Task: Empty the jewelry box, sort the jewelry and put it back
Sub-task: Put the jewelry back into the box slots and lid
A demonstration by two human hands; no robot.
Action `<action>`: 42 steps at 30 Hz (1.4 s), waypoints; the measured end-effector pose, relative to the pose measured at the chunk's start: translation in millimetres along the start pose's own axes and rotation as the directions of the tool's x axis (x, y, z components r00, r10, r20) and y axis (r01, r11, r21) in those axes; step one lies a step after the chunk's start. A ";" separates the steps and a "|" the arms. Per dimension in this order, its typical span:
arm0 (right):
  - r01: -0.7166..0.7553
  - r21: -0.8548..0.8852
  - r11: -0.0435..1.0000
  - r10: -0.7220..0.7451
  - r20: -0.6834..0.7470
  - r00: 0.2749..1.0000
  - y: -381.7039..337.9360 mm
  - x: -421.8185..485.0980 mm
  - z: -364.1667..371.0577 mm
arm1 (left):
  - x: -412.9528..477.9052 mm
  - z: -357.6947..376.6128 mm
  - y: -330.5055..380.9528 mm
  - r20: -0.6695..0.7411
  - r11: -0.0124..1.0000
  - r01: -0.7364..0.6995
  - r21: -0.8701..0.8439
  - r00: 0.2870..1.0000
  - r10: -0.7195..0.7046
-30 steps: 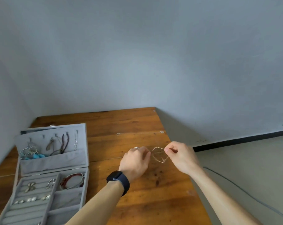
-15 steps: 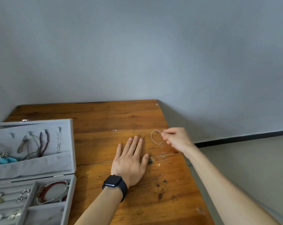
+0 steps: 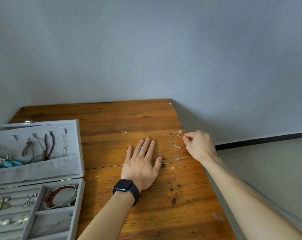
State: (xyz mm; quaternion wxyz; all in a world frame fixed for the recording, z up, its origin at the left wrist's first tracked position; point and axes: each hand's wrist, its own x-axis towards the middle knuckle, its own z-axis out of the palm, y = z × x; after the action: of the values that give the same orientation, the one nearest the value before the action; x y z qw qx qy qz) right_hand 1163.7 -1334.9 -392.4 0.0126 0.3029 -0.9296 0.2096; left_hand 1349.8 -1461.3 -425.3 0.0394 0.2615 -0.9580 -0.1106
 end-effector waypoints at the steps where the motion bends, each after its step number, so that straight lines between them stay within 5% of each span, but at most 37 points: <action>1: -0.009 0.017 1.000 0.009 0.003 1.000 0.7 -3.0 -0.9 | 0.0 0.2 -0.3 0.005 1.000 0.002 0.003 1.000 -0.002; 11: 0.075 0.244 0.967 -0.056 -0.082 0.995 -9.7 -113.6 -25.6 | -46.4 -20.8 8.2 0.073 0.998 -0.012 -0.058 0.997 0.016; 20: 0.279 0.240 0.930 -0.273 -0.056 0.960 -47.1 -267.4 -49.6 | -196.3 -73.5 -3.1 -0.098 0.990 -0.092 -0.102 0.992 0.082; 30: 0.328 0.370 0.869 -0.386 0.093 0.918 -115.9 -372.6 -11.6 | -350.3 -89.4 -94.5 -0.289 0.972 0.087 -0.220 0.945 -0.150; 37: 0.380 0.347 0.858 -0.452 0.156 0.878 -156.8 -391.1 10.4 | -380.0 -68.2 -153.1 -0.162 0.935 0.315 -0.162 0.926 -0.340; 42: 0.419 0.296 0.859 -0.481 0.180 0.858 -173.1 -385.3 17.7 | -381.4 -55.3 -152.4 -0.213 0.926 0.369 -0.085 0.901 -0.378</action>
State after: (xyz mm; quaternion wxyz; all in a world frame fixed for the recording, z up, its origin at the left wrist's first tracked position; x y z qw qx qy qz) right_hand 1578.5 -1253.1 -400.4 -0.0922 0.5359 -0.7930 0.2748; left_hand 1760.3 -1405.3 -413.7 0.1316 0.4502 -0.8768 -0.1059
